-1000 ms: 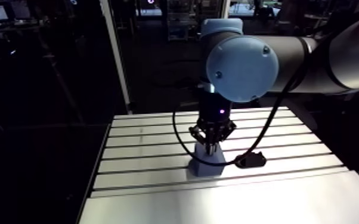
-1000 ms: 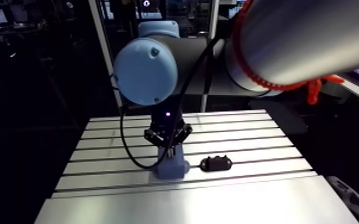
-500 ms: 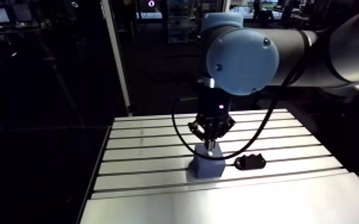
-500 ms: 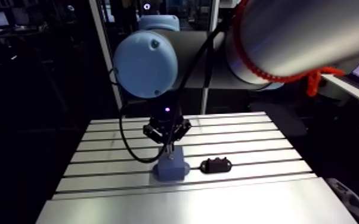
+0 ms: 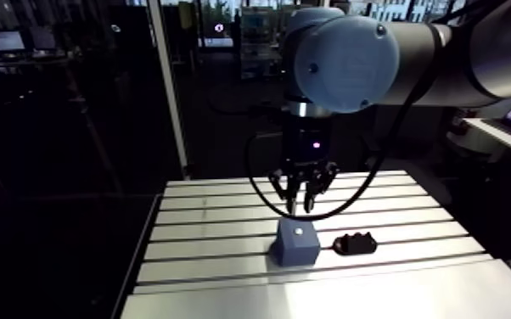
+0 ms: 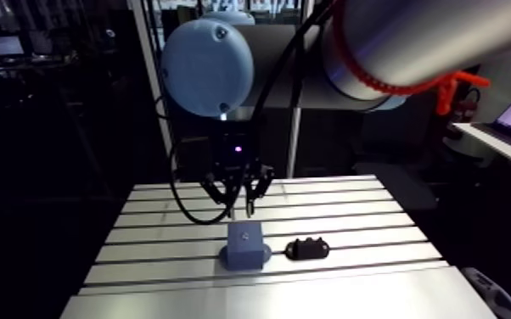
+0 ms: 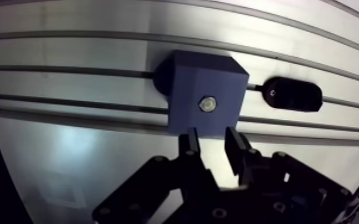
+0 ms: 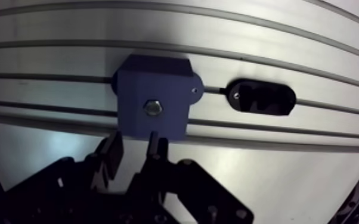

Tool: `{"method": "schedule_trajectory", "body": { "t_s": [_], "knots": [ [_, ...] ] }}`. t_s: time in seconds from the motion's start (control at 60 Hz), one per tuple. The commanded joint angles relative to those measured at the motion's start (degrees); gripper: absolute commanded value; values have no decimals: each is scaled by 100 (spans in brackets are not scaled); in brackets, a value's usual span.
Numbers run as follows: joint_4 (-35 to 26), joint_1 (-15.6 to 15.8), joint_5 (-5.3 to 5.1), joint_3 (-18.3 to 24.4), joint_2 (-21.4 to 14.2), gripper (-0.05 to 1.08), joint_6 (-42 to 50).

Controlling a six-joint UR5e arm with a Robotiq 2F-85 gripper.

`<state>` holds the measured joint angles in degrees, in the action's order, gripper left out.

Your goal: Pick up the M10 bolt and insert it into the hex recess until seated.

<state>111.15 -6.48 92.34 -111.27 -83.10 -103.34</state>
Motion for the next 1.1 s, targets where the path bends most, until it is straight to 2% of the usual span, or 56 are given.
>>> {"method": "schedule_trajectory", "body": {
  "t_s": [0.017,0.1,0.383,0.417,0.6,0.933,1.1],
  "knots": [
    [-391,5,56,77,-212,0,52],
    [-698,-12,78,276,-371,0,113],
    [-1295,-20,78,758,-499,0,350],
    [-1413,-20,71,912,-524,0,379],
    [-1769,-12,46,1362,-518,1,423],
    [-2372,6,17,1902,-526,1,582],
    [-2436,23,-111,2153,-604,1,582]
  ]
}}
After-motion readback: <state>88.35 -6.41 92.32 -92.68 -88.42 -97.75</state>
